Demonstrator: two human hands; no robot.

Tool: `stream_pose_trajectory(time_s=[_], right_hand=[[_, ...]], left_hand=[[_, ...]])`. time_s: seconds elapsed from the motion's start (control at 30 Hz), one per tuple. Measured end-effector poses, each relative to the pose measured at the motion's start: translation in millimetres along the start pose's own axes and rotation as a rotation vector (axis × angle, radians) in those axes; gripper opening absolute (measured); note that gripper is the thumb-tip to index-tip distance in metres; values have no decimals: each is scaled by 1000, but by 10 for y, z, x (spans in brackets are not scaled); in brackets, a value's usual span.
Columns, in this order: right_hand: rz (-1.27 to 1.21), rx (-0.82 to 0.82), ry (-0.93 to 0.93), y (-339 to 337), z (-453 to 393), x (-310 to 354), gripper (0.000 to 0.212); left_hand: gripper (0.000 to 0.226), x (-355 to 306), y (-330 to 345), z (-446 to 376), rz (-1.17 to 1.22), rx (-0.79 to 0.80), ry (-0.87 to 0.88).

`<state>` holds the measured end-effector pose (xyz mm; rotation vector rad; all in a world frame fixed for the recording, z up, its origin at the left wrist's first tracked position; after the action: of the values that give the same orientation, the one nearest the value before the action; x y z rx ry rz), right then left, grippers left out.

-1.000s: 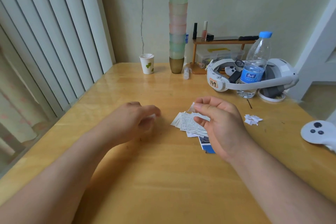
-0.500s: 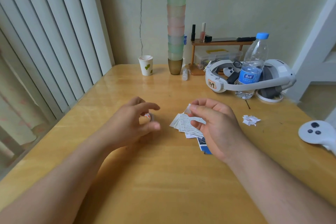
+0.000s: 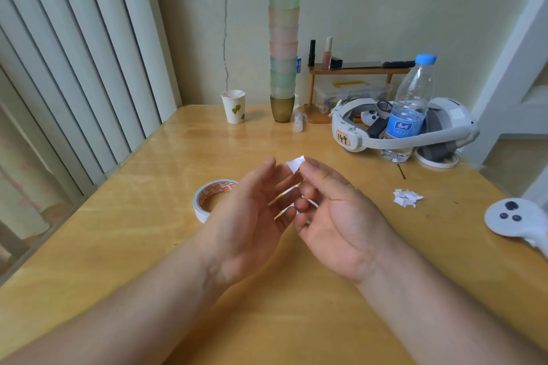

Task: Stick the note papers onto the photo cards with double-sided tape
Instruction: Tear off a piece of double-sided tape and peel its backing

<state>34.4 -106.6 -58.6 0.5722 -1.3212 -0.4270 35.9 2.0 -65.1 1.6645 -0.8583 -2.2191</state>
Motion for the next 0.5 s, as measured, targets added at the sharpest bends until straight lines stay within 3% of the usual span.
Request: stream_pose_trajectory(time_s=[0.13, 0.23, 0.43, 0.5], right_hand=[[15, -20, -39, -8, 10, 14, 11], [113, -30, -125, -9, 19, 30, 8], [795, -74, -639, -11, 90, 272, 27], [927, -70, -714, -1, 99, 280, 29]], left_hand=[[38, 11, 24, 32, -8, -47, 30], [26, 7, -4, 31, -31, -99, 75], [7, -28, -96, 35, -31, -229, 103], [10, -51, -113, 49, -30, -272, 123]])
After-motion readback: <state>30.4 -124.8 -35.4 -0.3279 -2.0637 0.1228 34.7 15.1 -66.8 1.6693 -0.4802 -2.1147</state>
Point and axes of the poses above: each hand's wrist, its own z-axis away from the middle knuckle, its own y-axis out of the palm, x = y × z, the point moved 6 cm from there along -z, towards the middle knuckle, and after that the axes turned 4 degrees about -y, right-handed, at the moved point
